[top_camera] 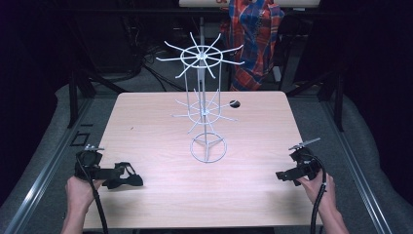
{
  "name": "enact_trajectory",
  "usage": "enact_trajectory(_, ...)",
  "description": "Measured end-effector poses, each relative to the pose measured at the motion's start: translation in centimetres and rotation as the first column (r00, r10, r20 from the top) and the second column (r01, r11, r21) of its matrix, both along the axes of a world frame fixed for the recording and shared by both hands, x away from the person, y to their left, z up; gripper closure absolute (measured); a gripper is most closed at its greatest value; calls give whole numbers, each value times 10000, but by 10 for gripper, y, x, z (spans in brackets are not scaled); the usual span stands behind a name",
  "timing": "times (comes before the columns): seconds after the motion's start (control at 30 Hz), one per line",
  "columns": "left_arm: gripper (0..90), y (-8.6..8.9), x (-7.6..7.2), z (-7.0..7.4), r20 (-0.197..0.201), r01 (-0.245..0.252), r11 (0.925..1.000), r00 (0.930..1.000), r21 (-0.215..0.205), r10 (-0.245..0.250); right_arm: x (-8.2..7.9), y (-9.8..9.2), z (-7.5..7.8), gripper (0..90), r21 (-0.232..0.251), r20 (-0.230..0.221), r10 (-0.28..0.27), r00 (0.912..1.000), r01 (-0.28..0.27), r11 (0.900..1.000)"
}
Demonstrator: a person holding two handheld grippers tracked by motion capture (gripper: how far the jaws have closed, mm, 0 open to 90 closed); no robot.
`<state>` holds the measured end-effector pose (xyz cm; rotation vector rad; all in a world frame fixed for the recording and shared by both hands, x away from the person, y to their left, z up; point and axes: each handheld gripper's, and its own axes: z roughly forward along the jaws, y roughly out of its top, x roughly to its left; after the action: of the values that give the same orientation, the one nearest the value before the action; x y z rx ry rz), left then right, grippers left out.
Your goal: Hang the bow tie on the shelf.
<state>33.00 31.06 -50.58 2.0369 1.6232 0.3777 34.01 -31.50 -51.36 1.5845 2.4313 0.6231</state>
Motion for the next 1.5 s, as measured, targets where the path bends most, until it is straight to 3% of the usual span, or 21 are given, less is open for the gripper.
enact_trajectory(0.4, 9, -2, 14, -7, -123, -208, 9998, 9997, -40, 208, -4, 1, 0, 28, 198, -37, 135, 9999, -134, 9997)
enact_trajectory(0.63, 85, 2, 20, -9, 2, -536, 9985, 9986, 136, 536, -3, 4, 0, 32, 377, -156, 422, 9990, -416, 9984)
enact_trajectory(0.73, 155, 4, 24, -13, -187, -692, 9975, 9974, 175, 695, -3, 5, 0, 42, 571, -246, 549, 9982, -535, 9969)
enact_trajectory(0.8, 185, 5, 26, -14, -267, -754, 9970, 9968, 189, 759, -3, 5, 0, 47, 455, -288, 574, 9979, -560, 9974)
enact_trajectory(0.83, 224, 5, 30, -17, -480, -797, 9966, 9956, 223, 807, -4, 4, -1, 49, 628, -273, 554, 9981, -536, 9966)
enact_trajectory(1.1, 449, 5, 40, -29, -1173, -914, 9940, 9883, 605, 980, -8, -2, -1, 71, 592, -225, 404, 9989, -390, 9975)
enact_trajectory(1.3, 531, 2, 43, -34, -1378, -942, 9934, 9852, 653, 1025, -10, -2, -1, 81, 673, -304, 354, 9989, -333, 9972)
enact_trajectory(1.5, 614, -1, 46, -39, -1841, -913, 9909, 9769, 990, 1084, -12, -3, 0, 91, 656, -317, 330, 9990, -308, 9974)
